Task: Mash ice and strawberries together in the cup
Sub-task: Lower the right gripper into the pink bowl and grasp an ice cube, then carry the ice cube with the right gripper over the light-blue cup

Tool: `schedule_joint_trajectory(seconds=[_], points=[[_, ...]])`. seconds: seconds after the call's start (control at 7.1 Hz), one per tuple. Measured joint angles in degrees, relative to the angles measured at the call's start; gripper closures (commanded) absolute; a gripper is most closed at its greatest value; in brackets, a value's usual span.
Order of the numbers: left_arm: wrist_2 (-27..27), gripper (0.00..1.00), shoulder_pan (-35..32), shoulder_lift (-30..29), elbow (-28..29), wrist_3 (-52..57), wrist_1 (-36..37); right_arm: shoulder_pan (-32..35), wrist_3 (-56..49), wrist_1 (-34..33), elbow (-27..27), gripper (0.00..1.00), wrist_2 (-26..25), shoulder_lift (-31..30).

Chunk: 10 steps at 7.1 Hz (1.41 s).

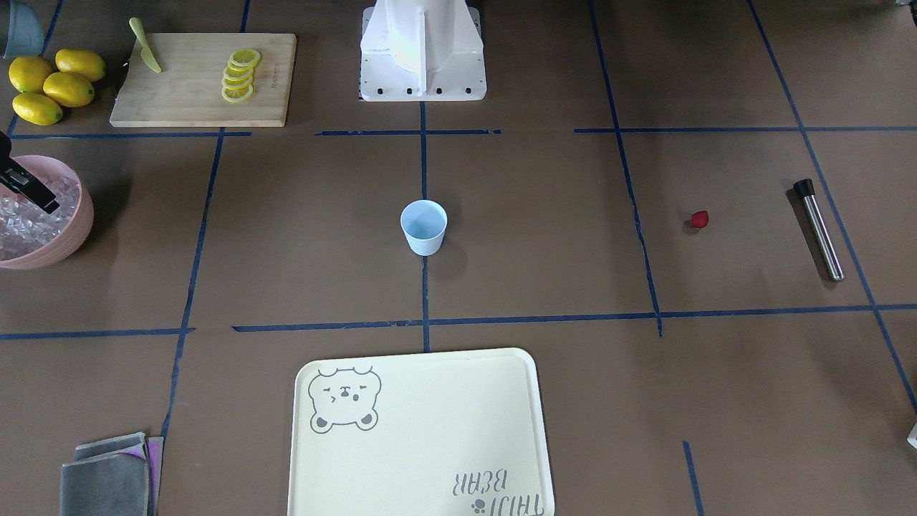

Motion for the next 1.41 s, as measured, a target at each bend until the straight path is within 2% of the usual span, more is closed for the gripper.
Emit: schedule_joint_trajectory(seconds=[0.56,0.7,1.13,1.27,1.41], points=[[0.00,0.00,0.00,0.00,0.00,-0.02,0.00,-0.04,2.85,0.06,-0.18,0.25,0.00,0.54],[0.00,0.00,0.00,0.00,-0.14,-0.02,0.02,-0.05,2.89,0.06,-0.23,0.35,0.03,0.57],[0.00,0.00,-0.06,0.00,-0.57,-0.02,0.11,-0.05,3.09,0.00,-0.37,0.86,0.11,0.57],[0.00,0.00,-0.05,0.00,-0.74,-0.02,0.14,-0.05,3.16,0.00,-0.39,0.96,0.12,0.57],[0.00,0.00,-0.06,0.00,-0.88,-0.02,0.16,-0.05,3.22,0.03,-0.37,0.98,0.18,0.57]])
